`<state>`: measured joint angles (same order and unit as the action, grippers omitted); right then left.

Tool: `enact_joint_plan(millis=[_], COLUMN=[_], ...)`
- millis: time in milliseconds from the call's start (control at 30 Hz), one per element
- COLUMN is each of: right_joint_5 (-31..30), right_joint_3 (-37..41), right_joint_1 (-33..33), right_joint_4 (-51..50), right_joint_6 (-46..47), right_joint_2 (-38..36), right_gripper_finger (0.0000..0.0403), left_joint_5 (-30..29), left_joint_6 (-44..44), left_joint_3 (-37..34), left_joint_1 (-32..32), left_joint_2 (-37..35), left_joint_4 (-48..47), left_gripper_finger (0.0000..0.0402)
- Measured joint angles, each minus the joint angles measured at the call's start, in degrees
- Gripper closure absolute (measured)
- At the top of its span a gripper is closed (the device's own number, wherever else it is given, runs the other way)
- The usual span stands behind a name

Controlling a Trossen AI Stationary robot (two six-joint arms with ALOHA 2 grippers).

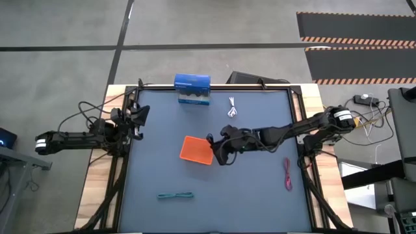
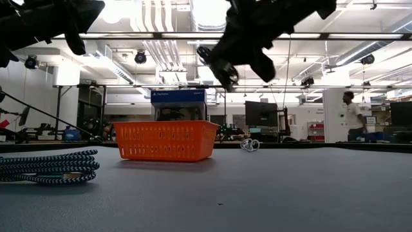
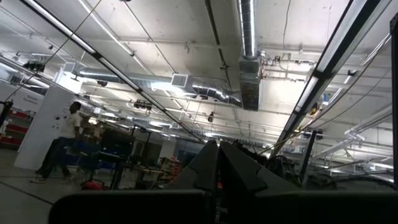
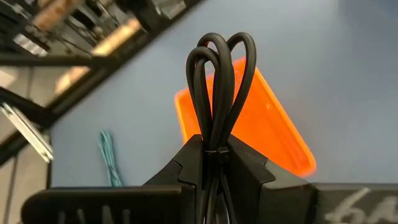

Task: Pick and place USB-C Cables
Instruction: Put the black charger cable into the orange bin

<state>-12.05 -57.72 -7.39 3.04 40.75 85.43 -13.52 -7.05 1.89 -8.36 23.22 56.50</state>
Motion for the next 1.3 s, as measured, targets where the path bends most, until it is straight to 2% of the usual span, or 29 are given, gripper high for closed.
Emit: enact_joint_plan(millis=[300, 500, 733, 967, 1300], right_joint_5=[0.50, 0.50, 0.47, 3.39, 5.40], right_joint_3=[-0.07, -4.14, -13.57, -23.88, -41.49], right_joint_1=[1.86, 2.82, 4.15, 4.82, 5.50], right_joint_4=[2.28, -2.05, -12.76, -19.70, -41.25], right_joint_6=[-0.35, -3.41, -7.98, -11.53, -15.38], right_joint_2=[0.02, 0.07, 2.07, 11.56, 21.74], right_gripper_finger=[0.0360, 0.0360, 0.0360, 0.0360, 0.0360], left_joint_5=[0.00, 0.00, 0.00, 0.00, 0.00], left_joint_6=[0.00, 0.00, 0.00, -0.04, -0.09], left_joint_3=[0.02, 0.02, 0.02, 0.07, 0.08], left_joint_1=[-0.01, -0.02, -0.02, -0.02, 0.00], left_joint_2=[-0.12, -0.02, -0.15, -0.12, -0.13], left_joint_4=[0.06, -0.01, 0.07, 0.03, 0.03], left_gripper_finger=[0.0402, 0.0402, 0.0402, 0.0402, 0.0402])
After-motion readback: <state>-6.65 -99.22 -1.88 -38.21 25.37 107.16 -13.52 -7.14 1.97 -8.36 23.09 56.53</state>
